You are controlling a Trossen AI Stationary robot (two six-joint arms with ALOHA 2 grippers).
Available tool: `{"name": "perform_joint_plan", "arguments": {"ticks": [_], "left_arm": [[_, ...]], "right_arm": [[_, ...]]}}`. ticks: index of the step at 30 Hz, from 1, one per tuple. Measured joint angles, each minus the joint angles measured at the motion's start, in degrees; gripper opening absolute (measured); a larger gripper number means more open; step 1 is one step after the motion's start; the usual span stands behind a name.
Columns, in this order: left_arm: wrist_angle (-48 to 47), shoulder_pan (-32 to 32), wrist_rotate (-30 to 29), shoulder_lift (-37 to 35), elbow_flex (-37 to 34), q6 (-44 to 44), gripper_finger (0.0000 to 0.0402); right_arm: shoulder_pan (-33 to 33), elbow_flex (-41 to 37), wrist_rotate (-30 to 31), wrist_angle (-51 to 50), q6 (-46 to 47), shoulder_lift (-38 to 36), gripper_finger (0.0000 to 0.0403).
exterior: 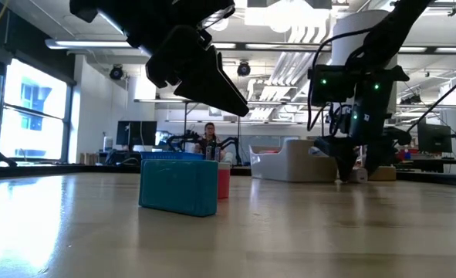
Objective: Pick & Place Office items
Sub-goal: Put the white charger adapter into the white bin
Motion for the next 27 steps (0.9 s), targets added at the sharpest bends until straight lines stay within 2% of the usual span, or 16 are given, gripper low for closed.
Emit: {"name": "perform_joint_plan", "arguments": {"ticks": [6,14,20,27], "left_arm": [[-0.04,0.00,0.02,0.00,0.00,0.00,0.0272],[-0.04,0.00,0.04,0.00,0.00,-0.02,0.0272],[-0.36,0.00,0.22,0.00,0.00,-0.02,0.0272],[-0.55,0.00,0.21,0.00,0.00,-0.02,0.0272]], "right_arm": [[-0.23,0.01,0.28,0.07,-2.17,-0.07,0.0223],[-0.19,0.01,0.45,-0.14,-5.86,-0.10,0.0115],[0.81,0.03,0.05,-0.85,-7.24,-0.23,0.0114],[4.01,0.01,-0.23,-6.18,-6.65,-3.18,0.0114]]}}
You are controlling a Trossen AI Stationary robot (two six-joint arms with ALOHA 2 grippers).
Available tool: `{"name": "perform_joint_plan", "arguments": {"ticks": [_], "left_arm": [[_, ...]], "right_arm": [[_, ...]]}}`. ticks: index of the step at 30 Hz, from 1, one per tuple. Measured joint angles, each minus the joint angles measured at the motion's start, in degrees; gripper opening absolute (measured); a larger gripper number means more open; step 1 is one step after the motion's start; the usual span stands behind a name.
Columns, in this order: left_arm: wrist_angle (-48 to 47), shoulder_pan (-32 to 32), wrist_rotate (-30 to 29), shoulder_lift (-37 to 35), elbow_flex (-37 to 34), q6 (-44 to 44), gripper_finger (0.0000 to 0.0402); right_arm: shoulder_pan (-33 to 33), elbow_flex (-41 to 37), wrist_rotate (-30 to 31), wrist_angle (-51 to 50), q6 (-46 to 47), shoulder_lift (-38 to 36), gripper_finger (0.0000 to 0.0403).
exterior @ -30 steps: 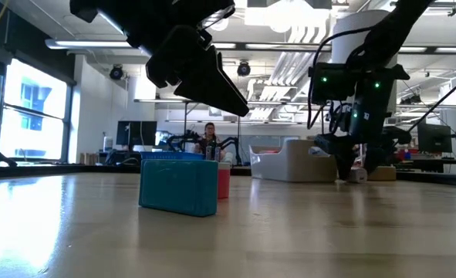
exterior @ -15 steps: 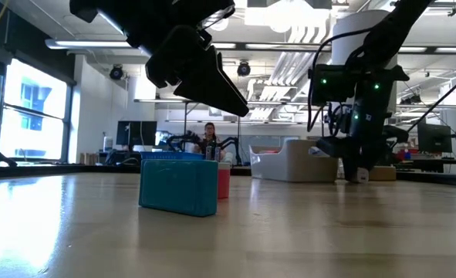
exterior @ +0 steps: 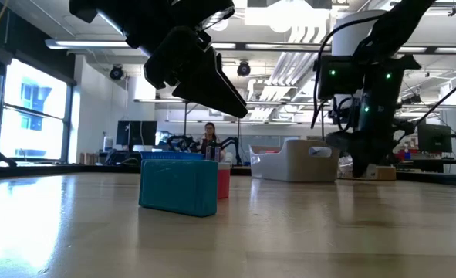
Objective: Pick & Place Office items
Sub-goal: Put the white charger adapter into the white bin
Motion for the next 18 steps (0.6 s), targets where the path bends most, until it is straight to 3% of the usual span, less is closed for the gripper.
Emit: {"name": "perform_joint_plan", "arguments": {"ticks": [9,18], "left_arm": [[0.03,0.00,-0.02,0.00,0.00,-1.22,0.0272],[0.05,0.00,-0.04,0.00,0.00,-0.90,0.0272]], "right_arm": [[7.48,0.89,1.20,-12.19,7.17,-8.01,0.0114],[13.25,10.82,6.45,-20.85,8.46,-13.74,0.0114]]}}
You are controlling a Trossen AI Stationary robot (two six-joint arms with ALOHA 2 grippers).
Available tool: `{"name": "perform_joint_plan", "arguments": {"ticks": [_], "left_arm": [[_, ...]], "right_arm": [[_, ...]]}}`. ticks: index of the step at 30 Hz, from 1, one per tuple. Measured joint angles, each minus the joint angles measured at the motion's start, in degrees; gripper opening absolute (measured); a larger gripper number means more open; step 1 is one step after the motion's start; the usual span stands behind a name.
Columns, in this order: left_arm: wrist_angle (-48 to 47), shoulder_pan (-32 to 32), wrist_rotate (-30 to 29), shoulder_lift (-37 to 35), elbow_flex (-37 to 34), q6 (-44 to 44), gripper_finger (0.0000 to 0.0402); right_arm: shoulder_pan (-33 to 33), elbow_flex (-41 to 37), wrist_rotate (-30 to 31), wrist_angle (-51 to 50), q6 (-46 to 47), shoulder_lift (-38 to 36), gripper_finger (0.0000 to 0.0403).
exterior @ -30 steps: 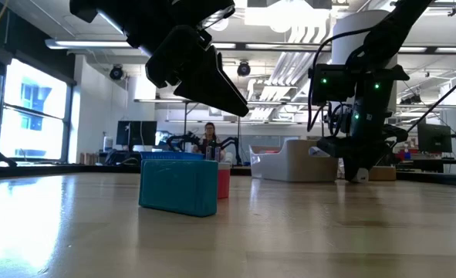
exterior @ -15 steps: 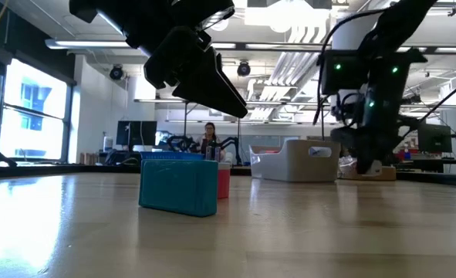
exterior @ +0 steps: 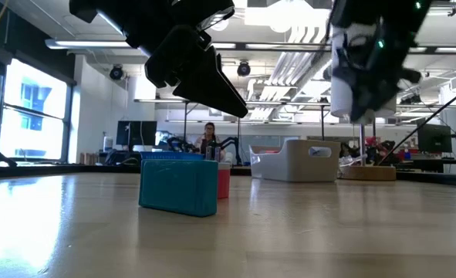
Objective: Pick & Place Office items
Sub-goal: Put the white charger adapter into the white bin
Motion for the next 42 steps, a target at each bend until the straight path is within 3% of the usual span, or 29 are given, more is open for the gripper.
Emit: {"name": "perform_joint_plan", "arguments": {"ticks": [10,18,31,36,39,42], "left_arm": [[-0.01,0.00,-0.02,0.00,0.00,0.00,0.0272],[-0.35,0.00,-0.10,0.01,0.00,-0.06,0.0272],[-4.90,0.00,0.08,0.01,0.00,-1.73,0.0272],[-5.21,0.02,6.21,0.01,0.00,-1.75,0.0272],[-5.28,-0.02,6.51,0.01,0.00,-2.61,0.0272],[-5.33,0.02,6.49,0.01,0.00,-4.74,0.0272]], "right_arm": [[-0.01,11.94,4.50,9.03,-15.05,-0.02,0.0114],[-6.82,12.19,-0.29,18.50,-23.44,5.92,0.0114],[-14.34,12.13,-6.22,24.49,-27.02,21.82,0.0114],[-17.09,12.11,-9.21,26.38,-27.84,24.36,0.0114],[-18.26,12.10,-12.05,26.60,-27.84,24.44,0.0116],[-18.52,12.10,-12.12,26.47,-26.74,24.41,0.0162]]}}
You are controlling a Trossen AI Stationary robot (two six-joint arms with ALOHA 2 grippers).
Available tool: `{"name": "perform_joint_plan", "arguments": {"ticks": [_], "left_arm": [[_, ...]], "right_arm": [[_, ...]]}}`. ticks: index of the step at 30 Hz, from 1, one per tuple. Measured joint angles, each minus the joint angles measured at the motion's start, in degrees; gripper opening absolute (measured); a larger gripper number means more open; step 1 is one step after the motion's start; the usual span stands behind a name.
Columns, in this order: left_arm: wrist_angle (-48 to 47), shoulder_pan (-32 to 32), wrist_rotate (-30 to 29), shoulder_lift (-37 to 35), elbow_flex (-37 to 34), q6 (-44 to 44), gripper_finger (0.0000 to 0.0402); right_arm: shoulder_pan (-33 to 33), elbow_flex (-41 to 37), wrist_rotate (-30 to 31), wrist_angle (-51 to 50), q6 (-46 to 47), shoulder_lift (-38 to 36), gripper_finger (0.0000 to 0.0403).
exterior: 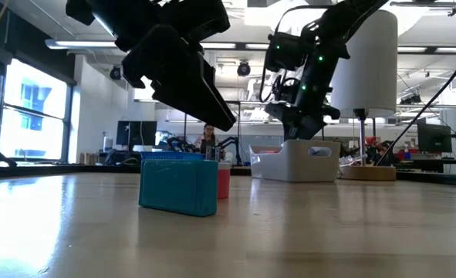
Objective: Pick & Place Office items
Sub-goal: Put the white charger adapter into the white bin, then put the black digital timer into the blue bin
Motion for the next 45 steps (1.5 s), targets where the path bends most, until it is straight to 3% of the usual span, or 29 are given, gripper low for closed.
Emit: {"name": "perform_joint_plan", "arguments": {"ticks": [4,8,16,23,30,35,45], "left_arm": [[0.00,0.00,0.00,0.00,0.00,-2.42,0.0272],[-0.44,-0.02,-0.02,0.00,0.00,-4.50,0.0272],[-1.68,-0.33,-0.06,-0.43,0.00,-3.02,0.0272],[-12.76,-2.22,-0.76,-4.81,0.00,-4.30,0.0272],[-16.15,-5.79,10.88,-6.67,0.00,1.58,0.0272],[-21.41,-6.82,11.19,-5.70,-0.04,4.51,0.0272],[-21.86,-3.05,12.43,-4.76,-0.02,4.64,0.0264]], "right_arm": [[-0.10,0.00,0.54,0.06,-0.09,-0.02,0.0219],[0.03,0.00,1.45,0.50,-0.16,-0.17,0.0241],[0.98,0.00,0.63,0.51,-1.91,-3.86,0.0239],[4.31,0.00,-7.26,0.01,-3.25,-10.79,0.0235],[11.23,0.02,-9.37,-0.60,-2.74,-16.56,0.0235],[17.61,0.02,-9.40,0.23,-2.43,-17.76,0.0235],[28.42,0.02,-9.39,2.42,-1.84,-16.97,0.0235]]}}
